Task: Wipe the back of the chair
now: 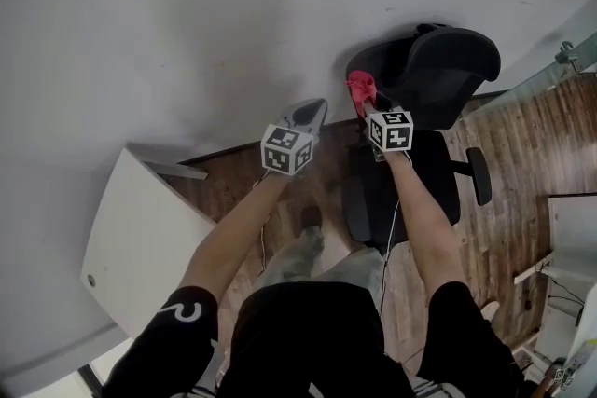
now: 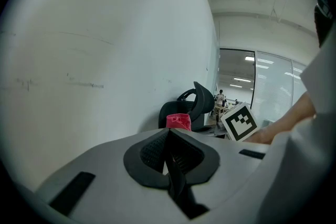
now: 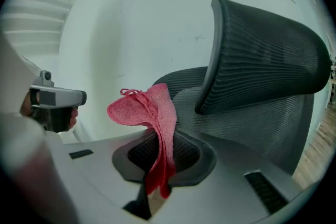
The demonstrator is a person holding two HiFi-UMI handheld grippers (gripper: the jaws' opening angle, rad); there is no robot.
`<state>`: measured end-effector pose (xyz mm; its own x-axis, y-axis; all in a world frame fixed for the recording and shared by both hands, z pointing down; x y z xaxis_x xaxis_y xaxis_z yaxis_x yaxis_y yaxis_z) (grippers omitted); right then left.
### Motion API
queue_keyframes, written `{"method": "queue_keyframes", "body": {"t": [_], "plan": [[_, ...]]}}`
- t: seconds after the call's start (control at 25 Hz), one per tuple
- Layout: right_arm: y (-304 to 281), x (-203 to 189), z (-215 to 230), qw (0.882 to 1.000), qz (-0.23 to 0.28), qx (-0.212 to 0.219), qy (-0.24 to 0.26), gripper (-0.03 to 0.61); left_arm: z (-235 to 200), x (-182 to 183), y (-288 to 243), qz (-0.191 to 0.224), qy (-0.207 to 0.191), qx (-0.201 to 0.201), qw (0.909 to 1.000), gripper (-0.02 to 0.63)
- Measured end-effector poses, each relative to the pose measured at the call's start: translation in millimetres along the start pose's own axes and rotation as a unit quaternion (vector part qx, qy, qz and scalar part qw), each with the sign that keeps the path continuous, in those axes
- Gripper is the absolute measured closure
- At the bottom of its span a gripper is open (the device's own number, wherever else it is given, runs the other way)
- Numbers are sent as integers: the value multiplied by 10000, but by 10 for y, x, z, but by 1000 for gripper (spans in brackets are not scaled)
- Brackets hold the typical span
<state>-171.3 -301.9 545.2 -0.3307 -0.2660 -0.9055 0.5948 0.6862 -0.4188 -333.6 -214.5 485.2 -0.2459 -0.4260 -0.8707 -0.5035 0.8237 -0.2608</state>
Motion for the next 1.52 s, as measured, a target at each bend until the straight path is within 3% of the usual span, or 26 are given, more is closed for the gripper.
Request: {"method": "queue_keyframes", "body": {"t": [0.72, 1.16, 1.52], "plan": [[-120, -370, 512, 9999, -16, 93, 101, 509, 210, -200, -458, -71, 23, 278, 9996, 589], [76, -488, 1158, 9995, -35, 3, 317, 508, 685, -305, -917, 54, -13, 359, 9993, 589], [289, -631, 1824, 9996, -42, -195, 209, 508, 1036, -333, -1287, 147, -37, 444, 9989, 589]]}}
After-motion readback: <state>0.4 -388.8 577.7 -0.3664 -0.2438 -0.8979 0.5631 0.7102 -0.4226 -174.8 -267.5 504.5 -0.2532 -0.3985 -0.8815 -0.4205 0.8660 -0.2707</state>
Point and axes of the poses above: the fingertips, and each gripper's own axes: y backward along the fingers, z to its right, x out of its top, the point moved 6 cm from there along y, backward along the fingers, and after that the axes turned 12 degrees about y, right-handed, at the moved point
